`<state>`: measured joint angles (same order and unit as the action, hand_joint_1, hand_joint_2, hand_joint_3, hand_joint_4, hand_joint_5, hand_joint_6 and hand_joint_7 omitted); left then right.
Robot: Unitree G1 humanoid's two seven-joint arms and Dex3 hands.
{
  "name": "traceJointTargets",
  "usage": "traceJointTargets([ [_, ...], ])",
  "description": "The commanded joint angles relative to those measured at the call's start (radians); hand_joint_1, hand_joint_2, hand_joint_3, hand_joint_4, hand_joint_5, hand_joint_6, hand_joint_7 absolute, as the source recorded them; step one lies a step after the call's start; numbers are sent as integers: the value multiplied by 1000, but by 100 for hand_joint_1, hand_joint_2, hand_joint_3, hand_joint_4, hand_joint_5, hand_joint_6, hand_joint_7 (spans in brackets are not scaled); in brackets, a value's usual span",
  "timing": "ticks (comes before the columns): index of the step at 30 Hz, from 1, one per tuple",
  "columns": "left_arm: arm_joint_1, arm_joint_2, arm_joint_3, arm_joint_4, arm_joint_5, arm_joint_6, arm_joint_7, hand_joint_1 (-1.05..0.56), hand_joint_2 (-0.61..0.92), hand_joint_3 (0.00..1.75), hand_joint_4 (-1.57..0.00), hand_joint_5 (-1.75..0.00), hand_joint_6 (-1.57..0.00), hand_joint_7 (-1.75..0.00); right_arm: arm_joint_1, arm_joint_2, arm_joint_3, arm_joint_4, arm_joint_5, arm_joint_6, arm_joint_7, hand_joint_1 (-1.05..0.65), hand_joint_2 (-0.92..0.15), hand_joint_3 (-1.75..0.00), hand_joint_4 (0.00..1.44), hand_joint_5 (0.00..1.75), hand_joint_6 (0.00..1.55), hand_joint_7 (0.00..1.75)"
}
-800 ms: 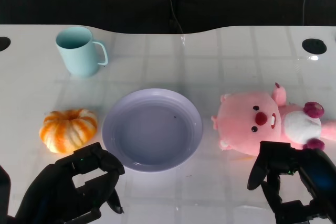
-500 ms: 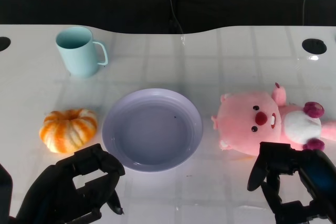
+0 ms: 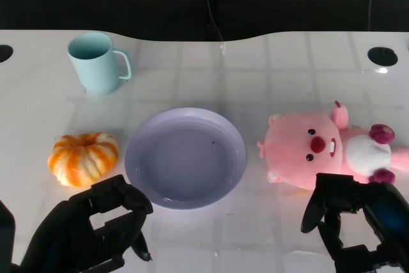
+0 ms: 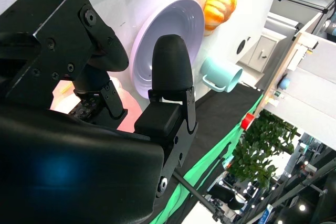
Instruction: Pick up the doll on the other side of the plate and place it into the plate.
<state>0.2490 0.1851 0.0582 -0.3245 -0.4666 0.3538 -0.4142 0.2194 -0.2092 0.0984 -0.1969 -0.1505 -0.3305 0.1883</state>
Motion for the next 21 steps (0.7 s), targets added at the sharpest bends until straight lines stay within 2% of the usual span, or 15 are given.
traceJointTargets([
  [1, -6, 8, -1, 6, 12, -12, -2, -39, 69, 82, -68, -175, -66, -138, 2, -11, -10, 6, 0, -15, -6, 23, -29, -147, 87, 172, 85, 136],
  [6, -4, 6, -4, 6, 13, -13, -1, -39, 70, 84, -68, -175, -66, -138, 5, -14, -14, 1, 2, -18, -4, 22, -29, -147, 87, 171, 84, 136],
  [9, -5, 6, -4, 10, 9, -17, -5, -38, 70, 85, -68, -175, -66, -138, 12, -17, -22, -35, -1, 24, 0, 20, -32, -142, 85, 161, 81, 129],
  [11, -5, 7, -5, 12, 10, -21, -7, -40, 69, 84, -68, -175, -65, -138, 17, -24, -29, -78, -16, 68, 0, 19, -37, -132, 77, 148, 75, 116],
  [15, -5, 8, -5, 10, 11, -17, -2, -40, 68, 83, -68, -175, -66, -137, 18, -57, -46, -178, -97, 153, 1, 12, -35, -117, 66, 135, 70, 94],
  [17, -5, 8, -4, 9, 14, -15, 2, -42, 68, 82, -68, -175, -66, -137, 14, -89, -56, -245, -171, 217, 18, 3, -42, -96, 61, 121, 67, 77],
  [18, -5, 8, -5, 9, 16, -17, 2, -42, 68, 81, -68, -175, -67, -137, 10, -111, -59, -281, -225, 260, 35, -4, -49, -81, 60, 112, 65, 67],
  [20, -6, 10, -5, 11, 20, -22, 1, -43, 68, 81, -68, -175, -67, -137, -2, -159, -65, -351, -334, 340, 81, -21, -72, -38, 54, 93, 61, 42],
  [21, -7, 11, -5, 11, 21, -22, 0, -43, 68, 81, -68, -175, -67, -137, -8, -173, -67, -380, -369, 377, 104, -27, -79, -24, 51, 85, 59, 33],
])
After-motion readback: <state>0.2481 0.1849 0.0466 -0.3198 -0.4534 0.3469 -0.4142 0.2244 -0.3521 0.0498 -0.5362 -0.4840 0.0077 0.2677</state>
